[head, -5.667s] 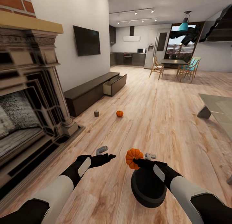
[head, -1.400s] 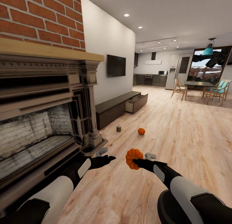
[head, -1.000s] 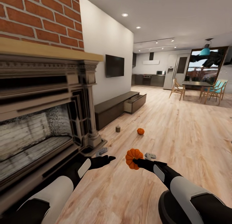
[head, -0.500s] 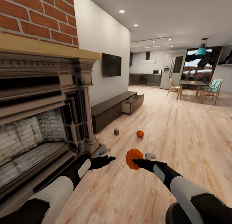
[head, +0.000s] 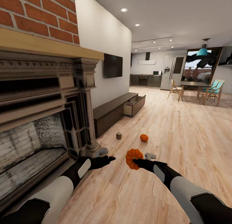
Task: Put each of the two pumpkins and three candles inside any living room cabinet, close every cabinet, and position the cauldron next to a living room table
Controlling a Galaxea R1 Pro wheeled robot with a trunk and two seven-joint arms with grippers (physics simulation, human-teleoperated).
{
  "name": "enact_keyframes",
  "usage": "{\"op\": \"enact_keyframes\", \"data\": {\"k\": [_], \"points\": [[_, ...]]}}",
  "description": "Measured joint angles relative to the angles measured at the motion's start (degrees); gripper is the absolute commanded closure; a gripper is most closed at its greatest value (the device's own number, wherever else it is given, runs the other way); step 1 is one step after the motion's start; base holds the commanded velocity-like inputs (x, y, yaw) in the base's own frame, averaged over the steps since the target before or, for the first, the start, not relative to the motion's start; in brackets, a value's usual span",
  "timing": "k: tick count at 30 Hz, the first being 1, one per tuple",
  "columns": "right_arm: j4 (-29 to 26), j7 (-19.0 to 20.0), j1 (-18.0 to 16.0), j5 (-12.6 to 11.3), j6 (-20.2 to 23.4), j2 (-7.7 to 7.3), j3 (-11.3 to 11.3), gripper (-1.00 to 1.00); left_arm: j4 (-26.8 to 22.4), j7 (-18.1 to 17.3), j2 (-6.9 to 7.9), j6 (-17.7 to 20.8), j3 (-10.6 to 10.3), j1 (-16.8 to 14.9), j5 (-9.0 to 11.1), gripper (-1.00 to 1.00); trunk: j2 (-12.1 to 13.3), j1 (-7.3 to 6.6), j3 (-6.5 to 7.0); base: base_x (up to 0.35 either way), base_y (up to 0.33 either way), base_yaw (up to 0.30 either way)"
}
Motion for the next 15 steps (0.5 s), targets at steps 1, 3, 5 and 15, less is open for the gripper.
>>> {"op": "enact_keyframes", "data": {"k": [1,3,5,15], "points": [[0.0,0.0,0.0,0.02,0.0,-0.01,0.0,1.0,0.0,0.0,0.0,0.0,0.0,0.0,0.0,-1.0,0.0,0.0,0.08,0.169,0.078,-0.024],[-0.03,-0.01,-0.02,-0.09,0.0,0.01,-0.13,1.0,0.0,-0.01,0.01,-0.05,-0.01,0.01,-0.01,-1.0,0.0,0.02,0.21,0.057,0.026,-0.008],[-0.03,-0.02,-0.02,-0.08,0.0,0.03,-0.13,1.0,0.0,-0.01,0.01,-0.06,-0.01,0.01,-0.01,-1.0,0.0,0.02,0.25,0.025,0.012,-0.004],[-0.02,-0.4,-0.02,-0.05,-0.16,0.05,-0.13,1.0,0.0,-0.01,0.0,-0.43,-0.01,0.01,-0.03,-1.0,0.0,0.01,0.28,0.095,0.001,0.0]]}}
